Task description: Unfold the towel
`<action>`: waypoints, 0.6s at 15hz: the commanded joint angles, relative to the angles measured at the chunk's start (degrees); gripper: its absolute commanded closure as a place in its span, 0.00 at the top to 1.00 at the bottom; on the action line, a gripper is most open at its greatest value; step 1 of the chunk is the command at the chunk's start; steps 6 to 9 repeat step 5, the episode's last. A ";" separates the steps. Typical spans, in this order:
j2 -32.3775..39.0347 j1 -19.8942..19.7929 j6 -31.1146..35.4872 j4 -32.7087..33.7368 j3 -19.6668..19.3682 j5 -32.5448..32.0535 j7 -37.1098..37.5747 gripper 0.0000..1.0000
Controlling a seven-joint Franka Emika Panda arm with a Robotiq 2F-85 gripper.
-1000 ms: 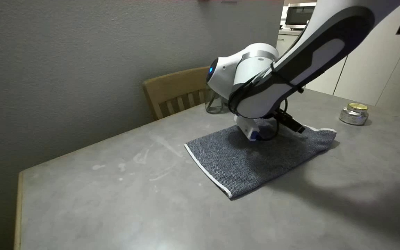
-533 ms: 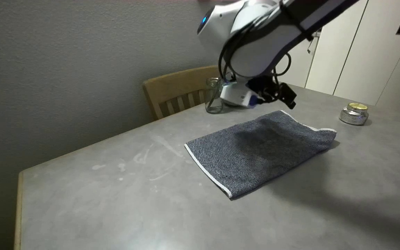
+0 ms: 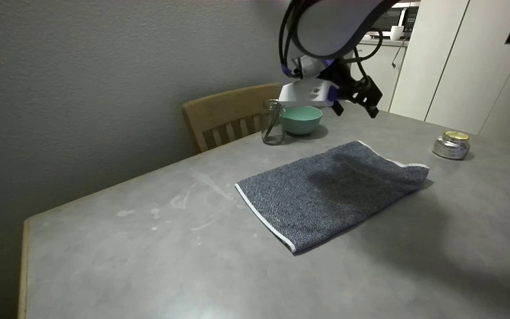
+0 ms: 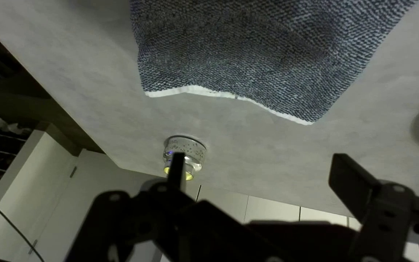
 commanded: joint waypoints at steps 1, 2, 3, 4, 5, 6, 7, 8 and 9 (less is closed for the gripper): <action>0.26 -0.53 -0.34 0.28 0.77 -0.40 0.28 1.00; 0.48 -0.51 -0.33 0.38 0.75 -0.40 0.30 1.00; 0.56 -0.51 -0.33 0.39 0.75 -0.39 0.31 1.00; 0.56 -0.51 -0.33 0.40 0.75 -0.39 0.32 1.00; 0.56 -0.51 -0.33 0.43 0.74 -0.39 0.32 1.00; 0.56 -0.51 -0.33 0.43 0.74 -0.39 0.32 1.00; 0.56 -0.51 -0.33 0.43 0.74 -0.39 0.32 1.00; 0.56 -0.51 -0.33 0.43 0.74 -0.39 0.32 1.00; 0.56 -0.51 -0.33 0.43 0.74 -0.39 0.32 1.00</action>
